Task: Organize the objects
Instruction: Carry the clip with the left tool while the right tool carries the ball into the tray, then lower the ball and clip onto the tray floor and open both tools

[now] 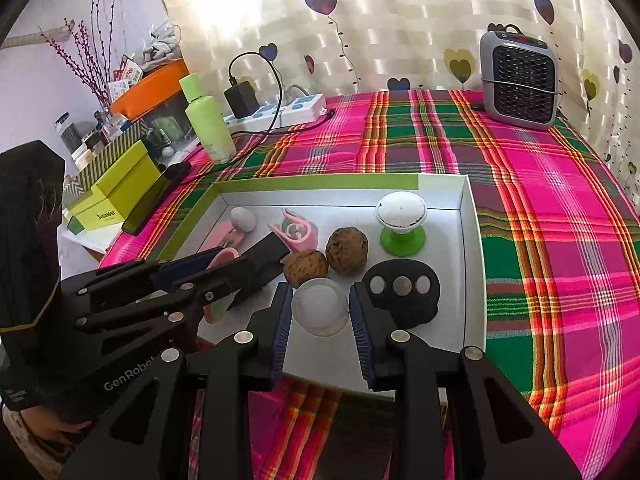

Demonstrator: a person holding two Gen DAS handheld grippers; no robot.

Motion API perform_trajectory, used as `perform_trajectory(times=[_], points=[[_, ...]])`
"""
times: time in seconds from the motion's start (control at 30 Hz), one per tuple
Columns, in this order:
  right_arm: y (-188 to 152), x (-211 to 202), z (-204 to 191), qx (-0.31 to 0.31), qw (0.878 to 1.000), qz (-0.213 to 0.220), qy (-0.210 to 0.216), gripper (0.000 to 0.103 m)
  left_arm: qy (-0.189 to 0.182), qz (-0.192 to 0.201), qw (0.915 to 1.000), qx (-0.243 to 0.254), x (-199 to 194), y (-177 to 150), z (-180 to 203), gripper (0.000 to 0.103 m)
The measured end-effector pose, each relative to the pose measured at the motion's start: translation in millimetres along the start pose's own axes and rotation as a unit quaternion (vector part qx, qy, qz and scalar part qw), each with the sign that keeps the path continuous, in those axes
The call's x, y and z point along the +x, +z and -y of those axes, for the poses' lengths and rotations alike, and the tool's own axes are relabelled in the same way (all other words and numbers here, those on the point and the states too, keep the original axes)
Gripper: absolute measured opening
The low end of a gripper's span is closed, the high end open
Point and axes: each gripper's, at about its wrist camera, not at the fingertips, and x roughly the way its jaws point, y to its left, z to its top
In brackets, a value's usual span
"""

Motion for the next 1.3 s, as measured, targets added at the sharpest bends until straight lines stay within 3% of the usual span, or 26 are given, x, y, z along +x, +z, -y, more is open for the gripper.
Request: perform_trajectory(times=[0.6,1.3], points=[[2.4,23.8,-1.6,-0.015,0.999,-0.023,-0.016,0.031,0.01,-0.002,0.9999,-0.009,6.8,1.8,-12.3,0.025],[1.4,27.1,0.4,-0.014,0.999,-0.024,-0.024,0.031,0.015,-0.019,0.9997,-0.008,16.4,-1.7,-8.4,0.039]])
